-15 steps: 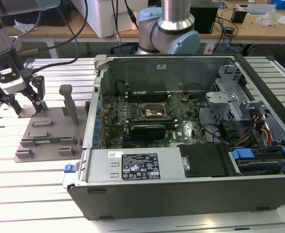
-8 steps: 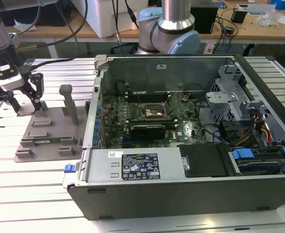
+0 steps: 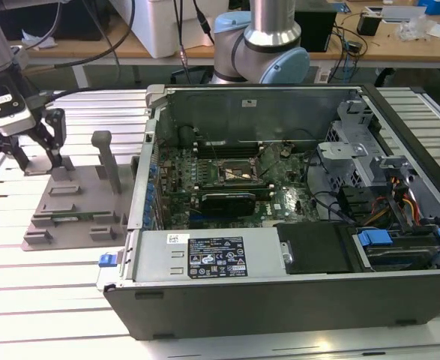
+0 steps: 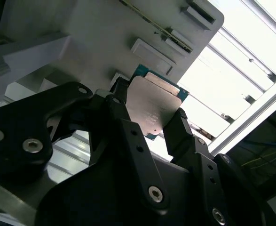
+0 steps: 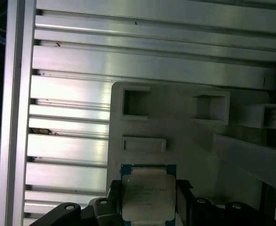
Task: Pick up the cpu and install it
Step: 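Pick up the cpu and move it towards the insertion slot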
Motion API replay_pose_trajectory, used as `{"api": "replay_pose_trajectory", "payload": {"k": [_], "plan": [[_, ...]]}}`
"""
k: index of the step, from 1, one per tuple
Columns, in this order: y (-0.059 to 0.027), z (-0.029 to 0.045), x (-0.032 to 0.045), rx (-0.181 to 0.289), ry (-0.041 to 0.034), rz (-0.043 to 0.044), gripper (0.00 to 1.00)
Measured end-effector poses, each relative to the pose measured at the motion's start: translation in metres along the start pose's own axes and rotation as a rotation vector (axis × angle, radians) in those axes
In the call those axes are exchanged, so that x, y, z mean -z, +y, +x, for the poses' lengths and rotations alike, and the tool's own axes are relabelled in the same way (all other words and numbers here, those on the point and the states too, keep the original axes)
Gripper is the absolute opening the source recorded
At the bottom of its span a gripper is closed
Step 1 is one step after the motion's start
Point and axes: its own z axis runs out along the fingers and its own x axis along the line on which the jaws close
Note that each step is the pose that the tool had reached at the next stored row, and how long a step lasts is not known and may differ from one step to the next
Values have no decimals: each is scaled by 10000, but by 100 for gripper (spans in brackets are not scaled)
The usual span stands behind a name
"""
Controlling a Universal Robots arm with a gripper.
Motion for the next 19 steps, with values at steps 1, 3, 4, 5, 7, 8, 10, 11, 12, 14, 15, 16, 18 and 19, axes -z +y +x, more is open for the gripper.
{"api": "replay_pose_trajectory", "payload": {"k": [1, 3, 4, 5, 7, 8, 10, 11, 12, 14, 15, 16, 18, 19], "plan": [[-1, 0, 11, 0, 0, 0, 55], [-1, -1, 33, 0, -1, 0, 55], [-2, -1, 42, 0, 0, 0, 55], [-2, -1, 57, 0, 0, 0, 55], [-4, -2, 88, 0, 1, 0, 55], [-4, -3, 101, 0, 0, 0, 55], [-6, -4, 144, 0, 0, 0, 55], [-7, -4, 175, 0, 0, 0, 55], [-8, -5, 197, 0, 0, 0, 55], [-10, -7, 257, 0, 1, 0, 55], [-11, -7, 276, 0, -1, 0, 55], [-12, -8, 301, 0, 0, 0, 55], [-14, -9, 341, 0, 0, -1, 55], [-15, -9, 364, 0, 0, 0, 55]]}}
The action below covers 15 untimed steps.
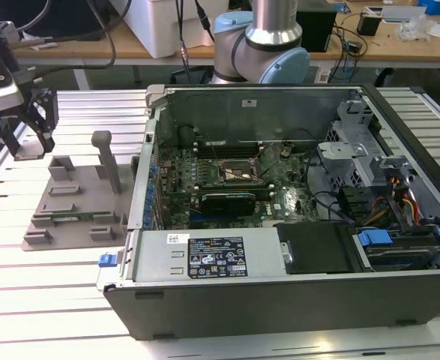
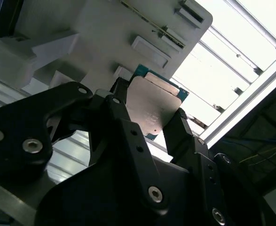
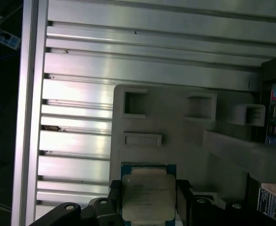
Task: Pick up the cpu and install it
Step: 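Pick up the cpu and move it towards the insertion slot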
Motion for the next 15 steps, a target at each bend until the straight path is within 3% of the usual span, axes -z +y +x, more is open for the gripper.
{"api": "replay_pose_trajectory", "payload": {"k": [15], "plan": [[-20, -13, 505, 0, 0, 0, 55]]}}
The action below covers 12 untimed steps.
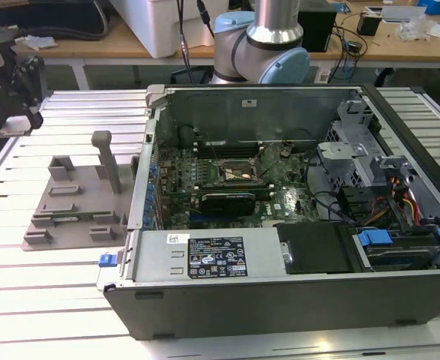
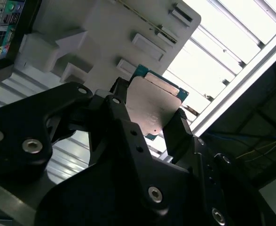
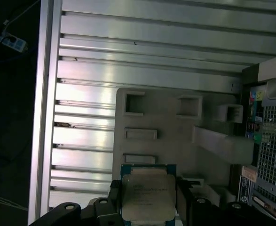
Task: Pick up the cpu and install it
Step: 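Pick up the cpu and move it towards the insertion slot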
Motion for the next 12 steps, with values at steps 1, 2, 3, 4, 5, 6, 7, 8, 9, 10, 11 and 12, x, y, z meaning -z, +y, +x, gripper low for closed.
{"api": "replay_pose_trajectory", "payload": {"k": [1, 2, 3, 4, 5, 6, 7, 8, 9, 10, 11, 12], "plan": [[-1, 0, 27, 0, 0, -1, 55], [-3, -2, 66, 0, 0, 0, 55], [-4, -2, 90, 0, 1, 0, 55], [-5, -3, 111, 0, 0, 0, 55], [-6, -3, 135, 0, 0, 0, 55], [-6, -4, 158, 0, 0, 0, 55], [-7, -4, 175, 0, 0, 0, 55], [-8, -5, 196, 0, -1, 0, 55], [-8, -5, 204, 0, -1, 0, 55], [-8, -5, 206, 0, -2, -3, 55], [-8, -5, 206, 0, -3, -4, 55], [-8, -6, 207, 0, -2, -5, 55]]}}
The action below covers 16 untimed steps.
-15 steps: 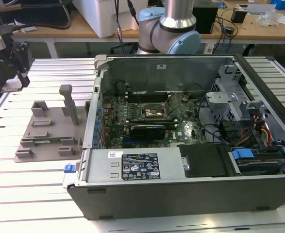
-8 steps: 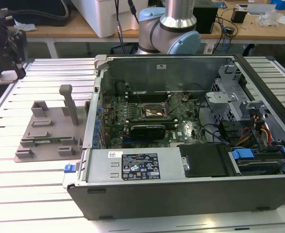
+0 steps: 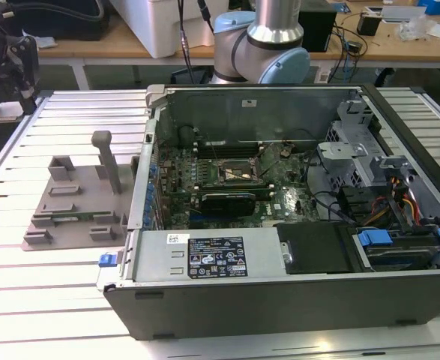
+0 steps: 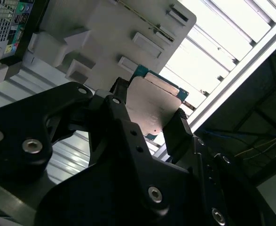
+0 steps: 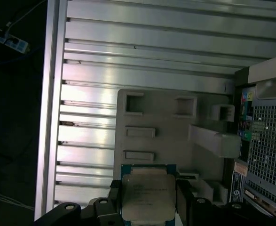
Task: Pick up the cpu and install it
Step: 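Pick up the cpu and move it towards the insertion slot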
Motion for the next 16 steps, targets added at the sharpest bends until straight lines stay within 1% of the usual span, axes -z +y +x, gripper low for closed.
{"api": "replay_pose_trajectory", "payload": {"k": [3, 5, 7, 11, 14, 15, 16], "plan": [[-1, -3, 2, 0, 3, 0, 55], [-3, -26, 1, 1, 3, 0, 55], [-6, -70, -1, 0, 1, -1, 55], [-26, -309, -9, 0, 0, -2, 55], [-36, -423, -12, -1, 1, -1, 55], [-42, -495, -14, -1, 0, -1, 55], [-50, -587, -16, 0, 2, -1, 55]]}}
